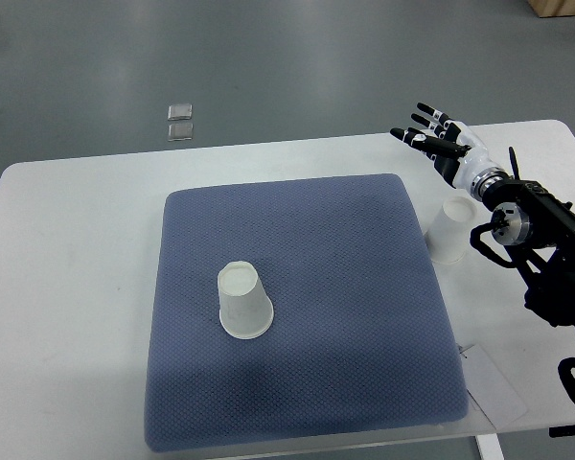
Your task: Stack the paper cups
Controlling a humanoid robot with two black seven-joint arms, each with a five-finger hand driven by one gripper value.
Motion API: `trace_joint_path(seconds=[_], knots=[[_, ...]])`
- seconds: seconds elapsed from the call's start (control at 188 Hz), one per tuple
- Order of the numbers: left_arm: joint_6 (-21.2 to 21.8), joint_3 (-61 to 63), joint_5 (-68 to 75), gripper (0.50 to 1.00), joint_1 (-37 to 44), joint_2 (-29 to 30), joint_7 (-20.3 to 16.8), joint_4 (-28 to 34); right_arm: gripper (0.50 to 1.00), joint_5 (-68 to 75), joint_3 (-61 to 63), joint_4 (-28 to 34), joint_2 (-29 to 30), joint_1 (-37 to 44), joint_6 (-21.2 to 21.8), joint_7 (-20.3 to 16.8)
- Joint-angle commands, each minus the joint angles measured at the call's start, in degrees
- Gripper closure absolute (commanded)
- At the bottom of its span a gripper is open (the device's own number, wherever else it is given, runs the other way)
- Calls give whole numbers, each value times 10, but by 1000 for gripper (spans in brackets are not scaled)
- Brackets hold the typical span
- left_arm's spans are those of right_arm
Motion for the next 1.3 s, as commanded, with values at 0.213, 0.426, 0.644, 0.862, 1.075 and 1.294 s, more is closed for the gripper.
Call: trace_joint_path(seconds=[0.213, 0.426, 0.644, 0.862, 1.075, 1.294], knots=[[0, -1, 0, 500, 1, 0, -3, 7, 566, 0, 0, 0, 1, 0, -1, 0], [0, 0, 0, 500, 0, 0, -3, 4, 566, 1, 4, 0, 1, 0, 0, 0], [0, -1, 0, 500, 0, 0, -3, 7, 566, 1, 5, 1, 5, -2, 4, 0], [0, -1, 0, 500, 0, 0, -3, 5, 566, 1, 7, 1, 5, -1, 0, 1], [0, -1, 0, 500, 0, 0, -3, 6, 566, 1, 8, -3, 5, -1, -1, 1], [0, -1, 0, 500, 0, 0, -3, 6, 568, 1, 9, -3, 5, 0, -1, 4]])
